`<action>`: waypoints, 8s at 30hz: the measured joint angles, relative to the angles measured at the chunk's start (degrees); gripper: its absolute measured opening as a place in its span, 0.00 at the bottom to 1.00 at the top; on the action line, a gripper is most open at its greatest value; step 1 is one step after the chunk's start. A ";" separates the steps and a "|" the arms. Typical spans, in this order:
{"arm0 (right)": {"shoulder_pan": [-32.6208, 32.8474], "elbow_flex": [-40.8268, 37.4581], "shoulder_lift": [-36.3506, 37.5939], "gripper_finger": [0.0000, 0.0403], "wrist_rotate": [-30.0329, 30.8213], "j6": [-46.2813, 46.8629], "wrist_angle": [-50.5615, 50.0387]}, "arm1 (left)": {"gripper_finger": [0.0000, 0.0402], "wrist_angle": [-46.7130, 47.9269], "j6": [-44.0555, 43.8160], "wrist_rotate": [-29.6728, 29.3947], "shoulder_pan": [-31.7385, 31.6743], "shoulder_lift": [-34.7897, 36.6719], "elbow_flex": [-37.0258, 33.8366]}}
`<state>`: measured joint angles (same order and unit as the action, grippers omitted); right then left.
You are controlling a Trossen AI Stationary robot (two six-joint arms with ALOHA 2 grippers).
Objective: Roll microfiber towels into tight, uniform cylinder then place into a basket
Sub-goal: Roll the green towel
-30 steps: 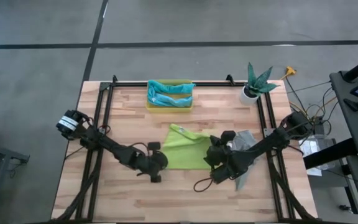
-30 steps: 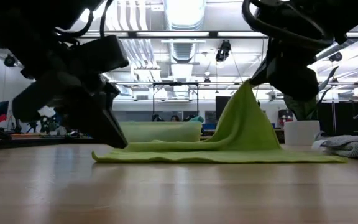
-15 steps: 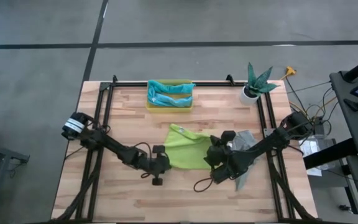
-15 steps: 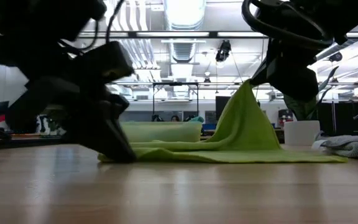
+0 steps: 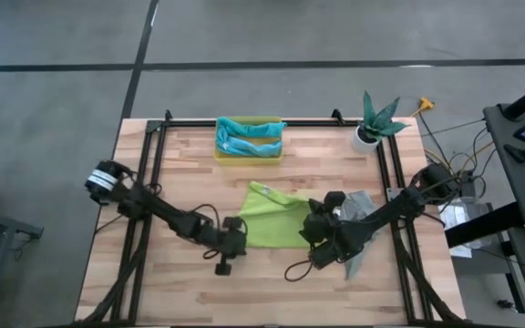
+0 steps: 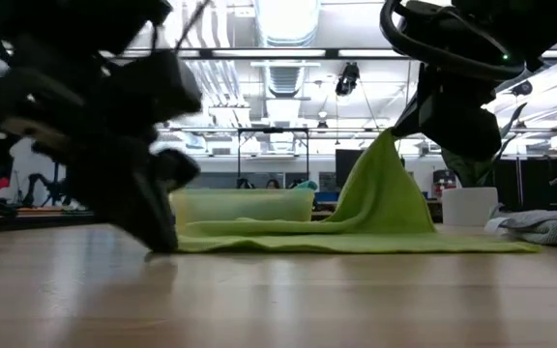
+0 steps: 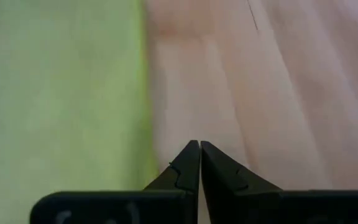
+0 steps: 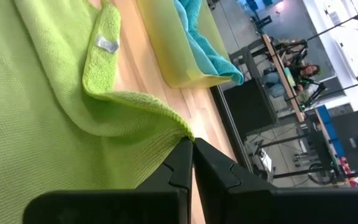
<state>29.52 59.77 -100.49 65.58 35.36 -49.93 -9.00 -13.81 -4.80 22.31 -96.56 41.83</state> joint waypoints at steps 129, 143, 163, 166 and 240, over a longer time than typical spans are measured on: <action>0.61 -0.52 0.00 0.02 -1.51 -1.56 1.68 | 0.12 -12.86 42.09 -20.65 -28.71 -5.53 -2.93; 0.61 -0.52 0.00 0.02 -1.51 -1.82 1.82 | 0.05 -12.76 41.20 -27.65 -26.99 -5.24 -2.47; 0.61 -0.55 0.00 0.02 -1.59 -1.97 2.33 | 0.19 -8.09 18.80 -14.86 -28.93 -1.94 -2.06; 0.61 -0.55 0.00 0.02 -1.75 -1.97 2.32 | 0.28 -7.96 15.10 -14.30 -30.34 -1.94 -1.99; 5.91 4.88 1.86 0.02 2.63 -0.89 -2.40 | 0.00 -5.46 0.25 4.61 -26.19 28.04 -15.75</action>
<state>35.42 64.65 -98.63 68.21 34.46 -52.33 -14.46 -13.57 -0.20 -3.88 -68.52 26.07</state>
